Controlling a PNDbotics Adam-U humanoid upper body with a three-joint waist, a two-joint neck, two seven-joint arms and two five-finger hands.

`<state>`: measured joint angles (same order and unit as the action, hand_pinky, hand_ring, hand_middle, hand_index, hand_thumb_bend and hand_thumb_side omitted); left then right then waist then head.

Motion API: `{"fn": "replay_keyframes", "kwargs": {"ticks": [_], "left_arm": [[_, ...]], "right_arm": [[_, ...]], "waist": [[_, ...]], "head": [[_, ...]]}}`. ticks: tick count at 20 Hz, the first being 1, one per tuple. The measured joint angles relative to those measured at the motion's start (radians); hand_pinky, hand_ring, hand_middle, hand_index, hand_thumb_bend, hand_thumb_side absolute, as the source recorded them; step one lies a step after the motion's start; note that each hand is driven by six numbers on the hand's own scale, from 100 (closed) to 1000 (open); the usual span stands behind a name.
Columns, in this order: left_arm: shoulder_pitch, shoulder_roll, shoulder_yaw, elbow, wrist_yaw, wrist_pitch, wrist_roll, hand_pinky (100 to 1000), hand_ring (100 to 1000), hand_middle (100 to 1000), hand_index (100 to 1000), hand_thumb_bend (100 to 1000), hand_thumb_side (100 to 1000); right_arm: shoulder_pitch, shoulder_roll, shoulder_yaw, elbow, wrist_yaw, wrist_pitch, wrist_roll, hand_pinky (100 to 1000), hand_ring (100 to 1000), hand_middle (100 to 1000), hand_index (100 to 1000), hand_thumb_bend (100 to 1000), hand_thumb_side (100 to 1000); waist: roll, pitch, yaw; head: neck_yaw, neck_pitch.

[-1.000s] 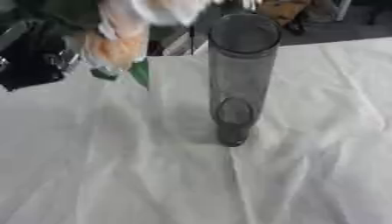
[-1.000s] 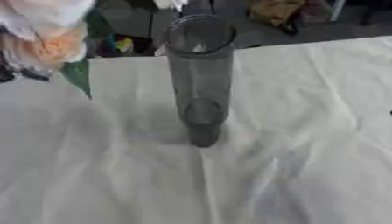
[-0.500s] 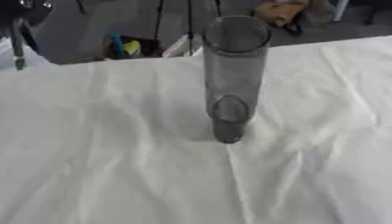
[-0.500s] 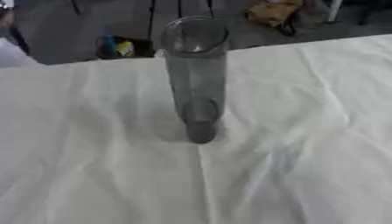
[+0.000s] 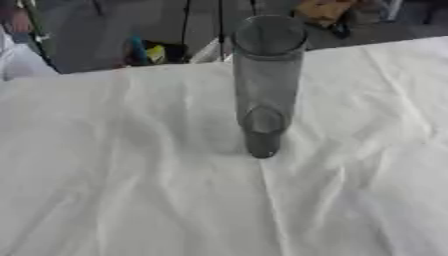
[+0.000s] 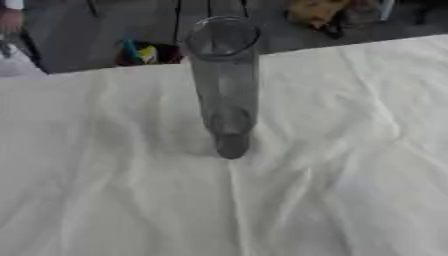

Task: Arrange flowers into the vase.

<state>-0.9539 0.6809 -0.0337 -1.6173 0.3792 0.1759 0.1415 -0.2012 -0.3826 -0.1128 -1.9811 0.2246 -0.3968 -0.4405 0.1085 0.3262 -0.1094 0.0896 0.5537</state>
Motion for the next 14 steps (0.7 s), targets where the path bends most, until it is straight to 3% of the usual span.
{"fn": "replay_keyframes", "kwargs": {"ticks": [9,14], "left_arm": [[-0.113,-0.072,-0.02,0.071,0.122,-0.011,0.12,100,100,100,100,100,616],[-0.148,-0.109,-0.031,0.091,0.166,-0.044,0.165,100,100,100,100,100,617]], "right_arm": [[-0.003,-0.001,0.009,0.0,-0.016,0.001,0.01,523,659,567,814,100,871],[-0.015,-0.003,0.015,0.0,-0.024,-0.001,0.017,524,659,569,814,100,870]], "waist": [[0.009,-0.002,-0.019],[0.01,-0.006,-0.028]], "head": [[0.018,-0.002],[0.019,-0.023]]}}
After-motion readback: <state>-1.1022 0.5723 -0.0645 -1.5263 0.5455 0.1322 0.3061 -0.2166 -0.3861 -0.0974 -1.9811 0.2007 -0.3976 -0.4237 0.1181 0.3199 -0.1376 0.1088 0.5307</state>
